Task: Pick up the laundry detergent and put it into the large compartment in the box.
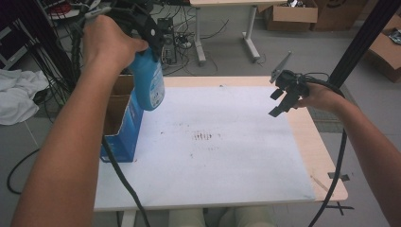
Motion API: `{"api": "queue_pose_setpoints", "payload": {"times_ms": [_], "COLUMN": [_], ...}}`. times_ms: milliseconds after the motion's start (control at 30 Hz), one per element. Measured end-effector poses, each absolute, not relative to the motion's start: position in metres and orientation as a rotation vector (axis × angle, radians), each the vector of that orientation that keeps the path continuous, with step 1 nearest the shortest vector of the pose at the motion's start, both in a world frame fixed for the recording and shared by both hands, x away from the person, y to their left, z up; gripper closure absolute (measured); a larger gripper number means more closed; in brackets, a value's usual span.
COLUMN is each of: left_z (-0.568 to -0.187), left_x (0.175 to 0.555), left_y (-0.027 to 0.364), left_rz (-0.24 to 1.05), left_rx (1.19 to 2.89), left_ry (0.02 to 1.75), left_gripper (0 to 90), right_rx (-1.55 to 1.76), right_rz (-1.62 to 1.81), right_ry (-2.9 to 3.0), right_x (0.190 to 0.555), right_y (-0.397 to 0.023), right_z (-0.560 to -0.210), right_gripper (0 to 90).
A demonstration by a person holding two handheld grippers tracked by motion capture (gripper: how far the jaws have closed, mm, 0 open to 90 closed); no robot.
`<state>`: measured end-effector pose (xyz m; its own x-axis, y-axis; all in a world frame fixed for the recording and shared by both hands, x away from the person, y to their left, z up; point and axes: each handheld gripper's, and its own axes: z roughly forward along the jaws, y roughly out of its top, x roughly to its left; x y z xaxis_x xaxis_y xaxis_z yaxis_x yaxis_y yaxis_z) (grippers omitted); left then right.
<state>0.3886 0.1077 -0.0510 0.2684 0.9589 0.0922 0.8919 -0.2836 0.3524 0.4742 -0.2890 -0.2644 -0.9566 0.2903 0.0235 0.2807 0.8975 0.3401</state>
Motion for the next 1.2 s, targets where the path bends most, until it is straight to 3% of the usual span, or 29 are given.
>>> {"api": "queue_pose_setpoints", "payload": {"times_ms": [467, 1200], "left_z": [-0.049, -0.094], "left_x": [0.376, 0.387], "left_y": [0.160, 0.201], "left_rz": [0.450, 0.534], "left_rx": [2.122, 2.097], "left_ry": [1.925, 2.000], "left_gripper": [38.1, 38.2], "right_rx": [0.443, 0.463], "right_rz": [0.546, 0.518], "right_ry": [3.028, 3.030], "right_x": [0.471, 0.472], "right_y": [-0.288, -0.291], "right_z": [-0.263, -0.264], "right_gripper": [18.0, 17.8]}}
